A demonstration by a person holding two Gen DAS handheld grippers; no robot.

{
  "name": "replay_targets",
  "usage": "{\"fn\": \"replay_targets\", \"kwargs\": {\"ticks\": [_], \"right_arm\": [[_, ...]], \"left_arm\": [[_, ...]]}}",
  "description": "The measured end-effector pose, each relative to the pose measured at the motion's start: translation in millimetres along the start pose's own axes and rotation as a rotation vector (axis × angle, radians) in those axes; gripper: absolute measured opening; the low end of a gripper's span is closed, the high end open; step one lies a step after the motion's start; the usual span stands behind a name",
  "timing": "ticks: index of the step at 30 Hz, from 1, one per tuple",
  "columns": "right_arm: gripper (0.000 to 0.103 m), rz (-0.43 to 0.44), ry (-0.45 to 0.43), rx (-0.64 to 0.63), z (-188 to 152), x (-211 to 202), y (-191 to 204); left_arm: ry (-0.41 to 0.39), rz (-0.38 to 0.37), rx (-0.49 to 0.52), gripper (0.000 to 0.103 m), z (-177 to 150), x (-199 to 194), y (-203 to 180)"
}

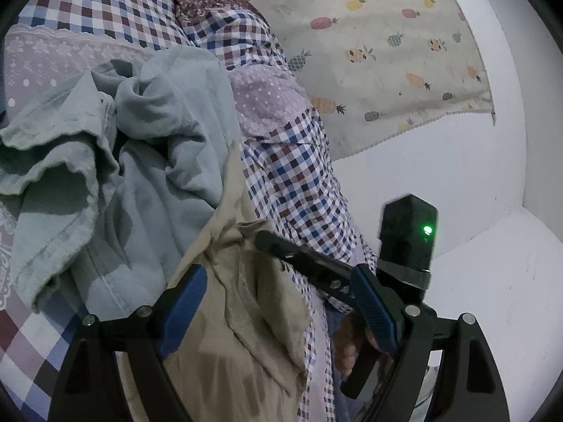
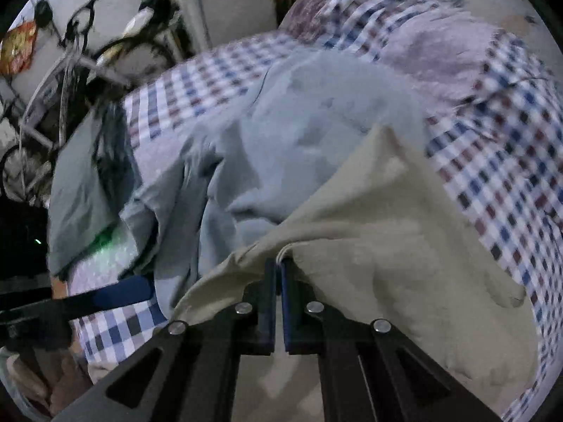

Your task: Fold clothes

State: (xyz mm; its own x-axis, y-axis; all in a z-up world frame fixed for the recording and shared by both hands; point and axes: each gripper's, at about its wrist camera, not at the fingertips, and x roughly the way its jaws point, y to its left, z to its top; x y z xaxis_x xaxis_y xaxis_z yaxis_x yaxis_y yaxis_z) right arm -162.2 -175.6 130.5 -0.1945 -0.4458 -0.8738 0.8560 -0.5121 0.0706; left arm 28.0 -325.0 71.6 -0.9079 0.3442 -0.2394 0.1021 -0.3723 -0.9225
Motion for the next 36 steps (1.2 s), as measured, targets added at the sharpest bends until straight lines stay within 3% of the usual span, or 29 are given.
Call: {"fn": "replay_targets", "kwargs": {"ticks": [4,6,8,14,20,23,25,28,32,36], "right_arm": [[0.002,-0.017,0.002,0.019,-3.7,-2.3,-9.0],[0.009,-0.025,0.003,0.028,-5.6,-3.4,-13.5],[0.046,-0.033,0.004,0.038,-7.4,-4.5,-18.1],[0.061,-0.075,-0.088,0.121,-36.0,-63.2,-67.9],[0.061,-0.07,-0.047,0.186,-68.4,-77.0,-99.7],[0.061,-0.093,-0.087,0.224,-86.6,-94.5,-112.9],[0.061,-0.124,-0.133,0.289,-105.6,-113.1,-132.8],[0.062,-0.186,-0.196,0.411,-141.8,-141.9,-169.5],[0.062,-0.297,-0.205,0.607,-201.3,-167.8,-229.7],[0.062,-0.308,-0.204,0.775,-242.5,-172.2,-280.0]], "left_arm": [[0.022,0.022,0.012,0.086,2.0,4.2,1.3],[0.031,0.022,0.015,0.086,2.8,5.8,2.0],[0.036,0.02,0.017,0.086,4.0,7.2,2.5],[0.075,0.015,0.033,0.086,4.7,17.4,1.5],[0.089,0.018,0.1,0.086,0.9,29.5,-11.2],[0.088,-0.007,0.085,0.086,4.9,32.3,-11.1],[0.097,-0.013,0.106,0.086,9.9,36.9,-13.9],[0.138,0.028,0.216,0.086,14.2,48.0,-27.1],[0.161,0.096,0.341,0.086,12.8,57.7,-40.7],[0.169,0.137,0.411,0.086,16.9,73.7,-47.5]]}}
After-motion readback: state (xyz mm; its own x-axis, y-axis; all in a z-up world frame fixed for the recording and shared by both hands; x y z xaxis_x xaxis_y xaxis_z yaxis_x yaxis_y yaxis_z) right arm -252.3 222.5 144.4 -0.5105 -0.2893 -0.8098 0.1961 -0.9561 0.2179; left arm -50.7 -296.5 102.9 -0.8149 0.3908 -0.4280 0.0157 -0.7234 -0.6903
